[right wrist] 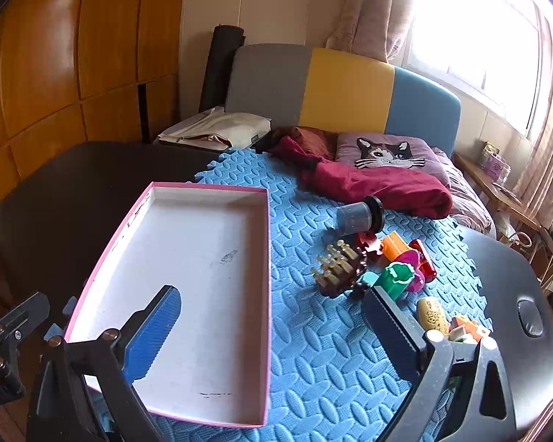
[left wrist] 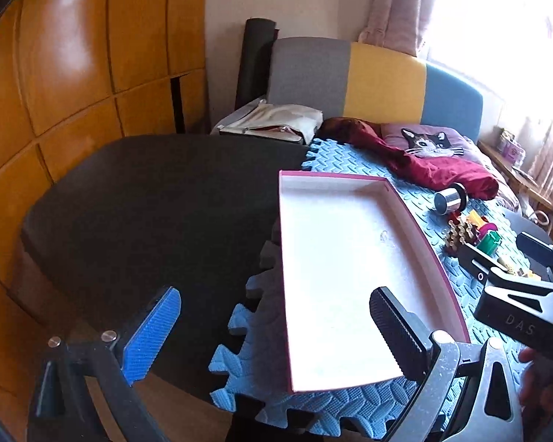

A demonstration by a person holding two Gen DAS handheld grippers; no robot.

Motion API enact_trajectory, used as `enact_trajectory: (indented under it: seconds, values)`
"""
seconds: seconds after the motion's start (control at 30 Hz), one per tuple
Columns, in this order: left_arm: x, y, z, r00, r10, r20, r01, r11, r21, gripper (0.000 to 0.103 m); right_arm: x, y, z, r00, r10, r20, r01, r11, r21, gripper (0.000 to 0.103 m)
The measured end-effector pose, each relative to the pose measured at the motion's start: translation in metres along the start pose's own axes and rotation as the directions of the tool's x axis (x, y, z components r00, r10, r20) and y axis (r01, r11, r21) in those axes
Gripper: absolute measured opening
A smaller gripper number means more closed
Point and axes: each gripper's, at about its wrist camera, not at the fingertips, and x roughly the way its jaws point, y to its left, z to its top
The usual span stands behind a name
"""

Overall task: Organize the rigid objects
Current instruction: 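Move both tools from the white tray toward the toys on the mat, then grasp the brown comb brush with the left gripper while right approaches white-green plug device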

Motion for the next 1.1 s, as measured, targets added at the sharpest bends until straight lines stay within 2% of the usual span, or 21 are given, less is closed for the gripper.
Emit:
enact_trajectory:
  seconds: [0.23, 0.4, 0.53, 0.63, 0.7, 0.8, 0.9, 1.0, 1.07, 1.1]
  values:
    - [0.0, -0.022, 0.011, 1.0, -0.017, 0.018, 0.016, 0.997, 0.072, 0.103, 0.009, -0.049, 0.003, 0.998, 0.032, -0.054, -0.029, 0.997, 0.069, 0.101]
    - [0.003, -0.036, 0.015, 0.999, -0.035, 0.018, 0.033, 0.993, 0.112, 0.103, 0.003, -0.09, 0.011, 0.999, 0.016, -0.042, -0.012, 0.994, 0.106, 0.101]
    - [0.006, -0.046, 0.016, 0.998, -0.064, 0.004, 0.063, 0.99, 0.123, 0.103, -0.02, -0.127, 0.023, 0.998, 0.004, 0.066, -0.015, 0.988, 0.156, 0.101]
    - [0.009, -0.052, 0.019, 0.996, -0.087, -0.011, 0.087, 0.988, 0.124, 0.102, -0.044, -0.159, 0.025, 0.975, -0.009, 0.224, -0.043, 0.973, 0.227, 0.101]
    - [0.01, -0.056, 0.021, 0.993, -0.113, -0.024, 0.115, 0.986, 0.124, 0.102, -0.042, -0.181, 0.021, 0.965, -0.026, 0.261, -0.055, 0.953, 0.297, 0.101]
    - [0.013, -0.066, 0.024, 0.989, -0.142, -0.028, 0.145, 0.978, 0.149, 0.102, -0.015, -0.218, 0.019, 0.981, 0.035, 0.188, -0.11, 0.908, 0.404, 0.101]
    - [0.021, -0.076, 0.026, 0.978, -0.2, -0.064, 0.208, 0.964, 0.166, 0.103, 0.011, -0.252, 0.005, 0.987, 0.07, 0.144, -0.133, 0.86, 0.492, 0.101]
    - [0.03, -0.084, 0.031, 0.969, -0.231, -0.089, 0.243, 0.959, 0.146, 0.103, 0.036, -0.285, -0.024, 0.985, 0.108, 0.136, -0.169, 0.777, 0.606, 0.101]
    - [0.034, -0.089, 0.036, 0.962, -0.255, -0.093, 0.266, 0.955, 0.13, 0.103, 0.048, -0.298, -0.036, 0.99, 0.126, 0.065, -0.136, 0.732, 0.668, 0.101]
    - [0.036, -0.092, 0.038, 0.959, -0.267, -0.097, 0.278, 0.952, 0.127, 0.103, 0.048, -0.303, -0.038, 0.984, 0.149, 0.096, -0.174, 0.708, 0.684, 0.101]
